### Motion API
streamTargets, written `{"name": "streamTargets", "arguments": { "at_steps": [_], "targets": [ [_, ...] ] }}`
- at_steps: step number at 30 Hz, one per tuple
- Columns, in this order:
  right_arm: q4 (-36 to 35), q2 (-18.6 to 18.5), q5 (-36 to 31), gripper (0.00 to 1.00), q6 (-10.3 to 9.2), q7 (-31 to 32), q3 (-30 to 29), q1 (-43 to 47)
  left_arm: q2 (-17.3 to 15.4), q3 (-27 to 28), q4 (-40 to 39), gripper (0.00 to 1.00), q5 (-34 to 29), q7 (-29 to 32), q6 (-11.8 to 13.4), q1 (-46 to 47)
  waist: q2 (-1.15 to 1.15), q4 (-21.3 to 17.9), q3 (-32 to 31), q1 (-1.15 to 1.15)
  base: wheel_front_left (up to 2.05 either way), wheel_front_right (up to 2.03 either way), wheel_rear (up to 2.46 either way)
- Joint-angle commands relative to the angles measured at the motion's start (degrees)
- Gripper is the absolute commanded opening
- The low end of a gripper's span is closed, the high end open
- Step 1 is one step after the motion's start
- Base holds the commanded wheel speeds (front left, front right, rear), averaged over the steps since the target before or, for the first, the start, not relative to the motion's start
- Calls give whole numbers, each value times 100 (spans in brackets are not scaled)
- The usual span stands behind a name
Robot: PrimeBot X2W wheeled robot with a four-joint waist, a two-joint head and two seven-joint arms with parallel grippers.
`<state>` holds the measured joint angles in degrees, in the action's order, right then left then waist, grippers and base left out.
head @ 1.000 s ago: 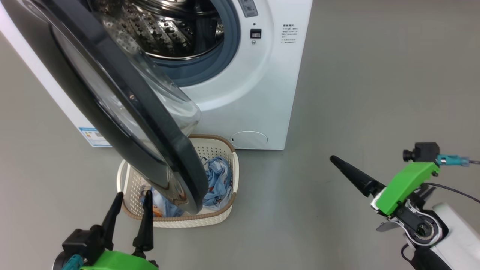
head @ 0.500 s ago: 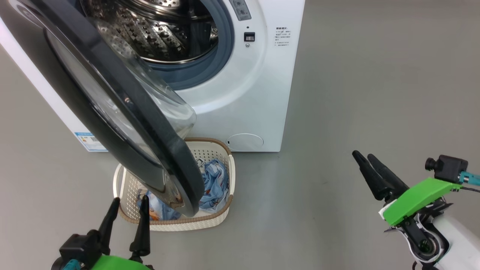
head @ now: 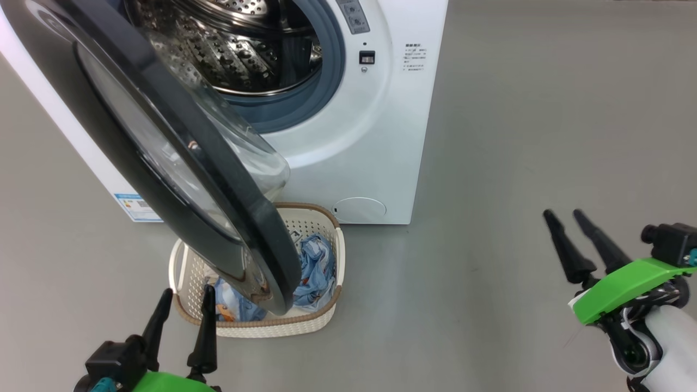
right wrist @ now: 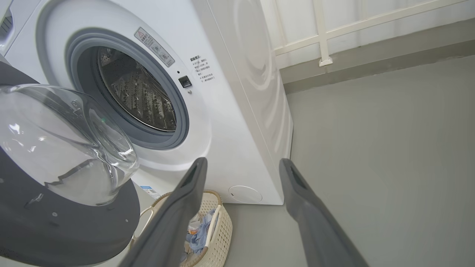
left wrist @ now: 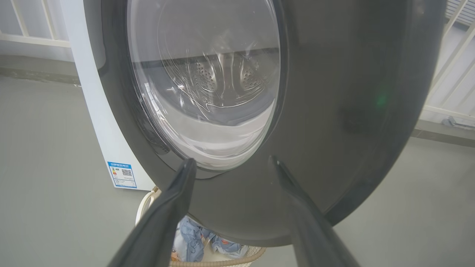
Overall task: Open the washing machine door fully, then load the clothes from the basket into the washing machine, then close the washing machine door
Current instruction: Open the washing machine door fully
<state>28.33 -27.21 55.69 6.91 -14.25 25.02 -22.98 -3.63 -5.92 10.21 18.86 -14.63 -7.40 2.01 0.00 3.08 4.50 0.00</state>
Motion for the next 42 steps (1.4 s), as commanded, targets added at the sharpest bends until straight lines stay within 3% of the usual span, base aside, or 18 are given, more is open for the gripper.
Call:
{"name": "streamTargets", "arguments": {
  "at_steps": [1,5,14,29,32,33,42],
  "targets": [
    [-111,8,-294,100,58,-73,-163,203,-85,194,-127,100,-35,-37,-9,37,0,9,-4,0,0,0,0],
    [-186,200,-1082,100,58,-73,-704,404,-81,200,-147,100,-52,-37,-9,35,0,20,-18,0,0,0,0],
    [-189,469,-2008,100,58,-74,-1200,803,-67,194,-158,100,-77,-37,-9,55,0,31,34,0,0,0,0],
    [-192,791,-2613,100,58,-74,-1555,1096,-45,200,-64,100,-94,-37,-9,206,0,31,124,0,0,0,0],
    [-201,812,-2626,100,58,-74,-1605,1109,-43,205,-62,18,-105,-37,-9,214,0,44,108,0,0,0,0],
    [-203,818,-2629,100,58,-74,-1631,1115,-42,197,-70,0,-112,-37,-9,219,0,52,101,0,0,0,0],
    [-253,876,-2681,100,58,-74,-1810,1222,18,443,-681,0,78,-37,-9,349,0,170,55,0,0,0,0]
  ]
}}
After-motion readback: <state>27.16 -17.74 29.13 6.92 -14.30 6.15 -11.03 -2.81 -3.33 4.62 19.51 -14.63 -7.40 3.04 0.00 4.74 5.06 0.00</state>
